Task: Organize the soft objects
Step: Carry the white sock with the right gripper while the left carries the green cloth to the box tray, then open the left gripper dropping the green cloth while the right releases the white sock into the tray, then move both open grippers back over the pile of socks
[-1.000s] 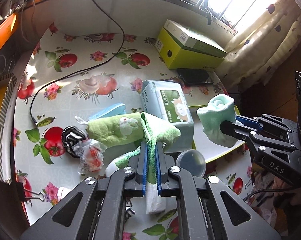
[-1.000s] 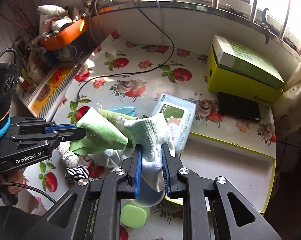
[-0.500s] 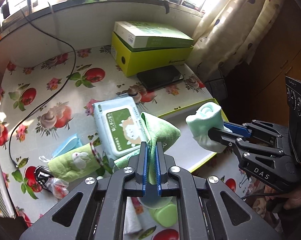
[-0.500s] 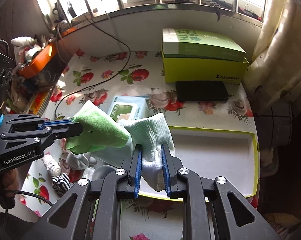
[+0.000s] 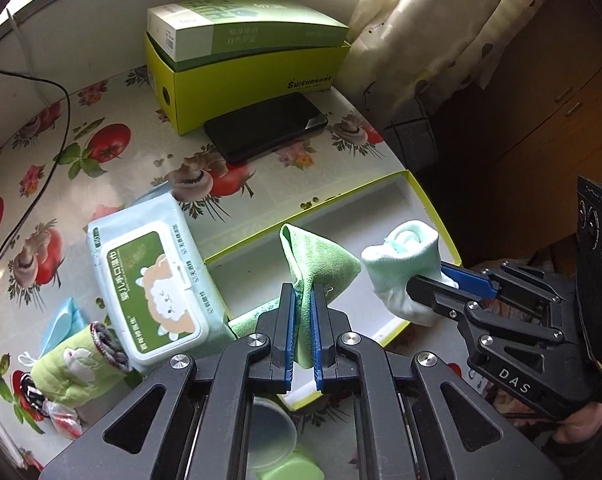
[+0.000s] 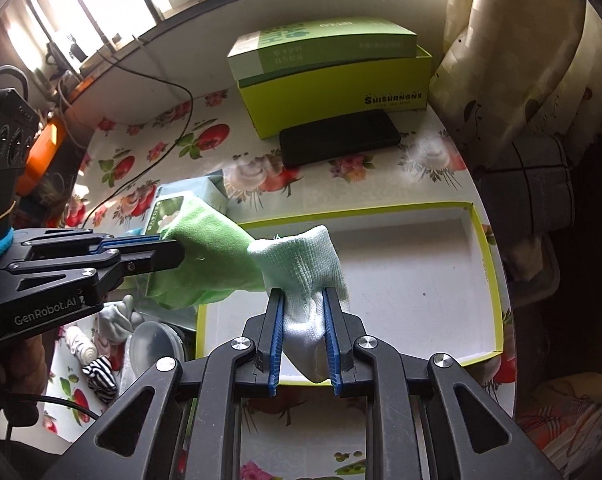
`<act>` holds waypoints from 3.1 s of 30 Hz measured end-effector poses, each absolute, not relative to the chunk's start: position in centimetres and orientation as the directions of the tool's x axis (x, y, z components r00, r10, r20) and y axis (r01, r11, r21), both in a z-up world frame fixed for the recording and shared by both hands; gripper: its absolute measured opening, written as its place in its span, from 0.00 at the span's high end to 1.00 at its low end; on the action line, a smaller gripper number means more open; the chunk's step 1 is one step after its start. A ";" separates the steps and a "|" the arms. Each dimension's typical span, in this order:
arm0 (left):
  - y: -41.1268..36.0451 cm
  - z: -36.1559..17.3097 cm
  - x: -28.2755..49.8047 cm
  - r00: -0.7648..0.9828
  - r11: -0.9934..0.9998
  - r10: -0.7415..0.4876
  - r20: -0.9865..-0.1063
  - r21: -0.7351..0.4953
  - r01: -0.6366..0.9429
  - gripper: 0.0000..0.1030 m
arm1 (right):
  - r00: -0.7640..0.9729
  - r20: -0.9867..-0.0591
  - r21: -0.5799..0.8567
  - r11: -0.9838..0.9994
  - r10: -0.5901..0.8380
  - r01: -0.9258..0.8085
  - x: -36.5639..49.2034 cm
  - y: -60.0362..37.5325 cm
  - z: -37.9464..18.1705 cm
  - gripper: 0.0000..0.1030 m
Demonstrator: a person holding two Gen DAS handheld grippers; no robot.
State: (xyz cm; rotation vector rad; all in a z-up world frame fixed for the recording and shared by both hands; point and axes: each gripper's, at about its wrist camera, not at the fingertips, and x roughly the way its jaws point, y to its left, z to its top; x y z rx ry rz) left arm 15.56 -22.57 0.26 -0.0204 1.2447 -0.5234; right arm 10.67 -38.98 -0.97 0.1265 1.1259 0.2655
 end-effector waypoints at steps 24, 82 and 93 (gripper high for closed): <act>-19.1 -1.8 18.2 0.196 0.924 -0.345 -0.918 -0.296 0.242 0.76 | 0.235 -0.896 0.324 0.917 0.376 -0.233 12.3 -33.9 -5.9 0.83; 1.3 -1.4 2.4 0.307 0.955 -0.215 -0.927 -0.265 -0.130 0.76 | 0.173 -0.872 0.343 0.823 0.459 -0.454 4.7 -22.7 2.0 0.61; 4.7 -2.6 1.3 0.307 0.938 -0.199 -0.931 -0.272 -0.217 0.76 | 0.122 -0.877 0.331 0.769 0.465 -0.547 4.1 -18.8 1.7 0.57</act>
